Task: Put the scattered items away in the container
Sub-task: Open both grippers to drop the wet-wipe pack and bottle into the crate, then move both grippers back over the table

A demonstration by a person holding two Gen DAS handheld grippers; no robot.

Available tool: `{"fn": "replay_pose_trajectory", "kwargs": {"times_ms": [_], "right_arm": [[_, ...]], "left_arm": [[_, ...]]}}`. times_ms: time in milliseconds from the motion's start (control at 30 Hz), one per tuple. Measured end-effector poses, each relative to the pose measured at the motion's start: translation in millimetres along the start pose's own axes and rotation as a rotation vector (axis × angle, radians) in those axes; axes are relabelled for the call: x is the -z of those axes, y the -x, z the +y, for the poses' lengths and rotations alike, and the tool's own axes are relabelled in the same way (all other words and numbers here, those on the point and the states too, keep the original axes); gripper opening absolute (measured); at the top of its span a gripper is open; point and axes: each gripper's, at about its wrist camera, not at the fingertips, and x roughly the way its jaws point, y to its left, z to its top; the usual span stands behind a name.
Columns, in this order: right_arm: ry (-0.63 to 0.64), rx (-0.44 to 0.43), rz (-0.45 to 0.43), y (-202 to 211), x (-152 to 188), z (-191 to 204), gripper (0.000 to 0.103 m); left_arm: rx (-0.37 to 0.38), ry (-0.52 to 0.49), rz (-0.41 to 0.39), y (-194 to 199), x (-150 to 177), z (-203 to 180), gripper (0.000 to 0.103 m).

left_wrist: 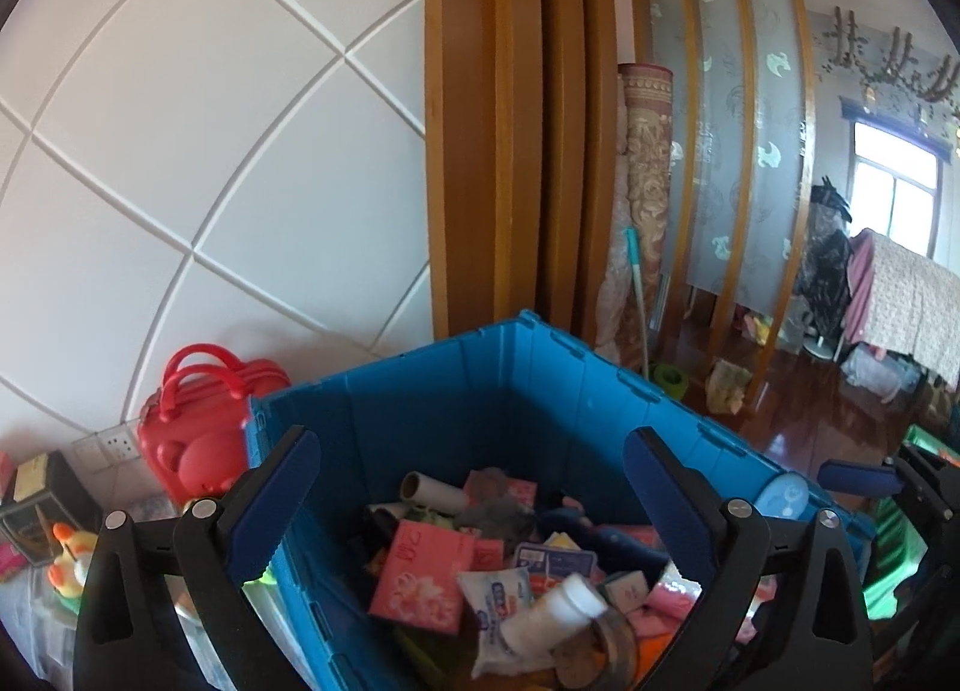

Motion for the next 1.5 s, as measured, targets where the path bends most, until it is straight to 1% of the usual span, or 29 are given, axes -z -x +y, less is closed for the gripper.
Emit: {"fn": "replay_pose_trajectory", "kwargs": {"times_ms": [167,267,400,500,633,967,1067,1200,1333,1500], "right_arm": [[0.029,-0.038,-0.013,1,-6,27,0.103],[0.046,-0.071,-0.023,1,-11,50,0.103],[0.082,-0.115,-0.032,-1,-15,90,0.103],[0.106,-0.151,-0.028,-3,-18,122,0.103],[0.138,-0.193,-0.019,-3,-17,167,0.103],[0.165,-0.255,0.018,-5,-2,265,0.103],[0.172,-0.258,0.035,-7,4,292,0.103],[0.177,-0.264,0.051,-10,11,323,0.103],[0.163,-0.252,0.073,-15,19,345,0.103],[0.14,-0.224,0.088,-18,27,369,0.103]], "left_arm": [[-0.02,0.047,0.001,21,8,28,0.102],[-0.048,0.075,-0.005,40,18,51,0.102],[-0.105,0.109,-0.011,69,34,86,0.102],[-0.15,0.143,-0.005,92,50,115,0.102],[-0.211,0.164,0.009,125,77,150,0.102],[-0.369,0.26,0.077,206,143,240,0.102],[-0.413,0.278,0.095,228,165,263,0.102],[-0.446,0.306,0.12,252,192,289,0.102],[-0.461,0.334,0.146,271,213,310,0.102],[-0.478,0.325,0.162,293,232,329,0.102]]}}
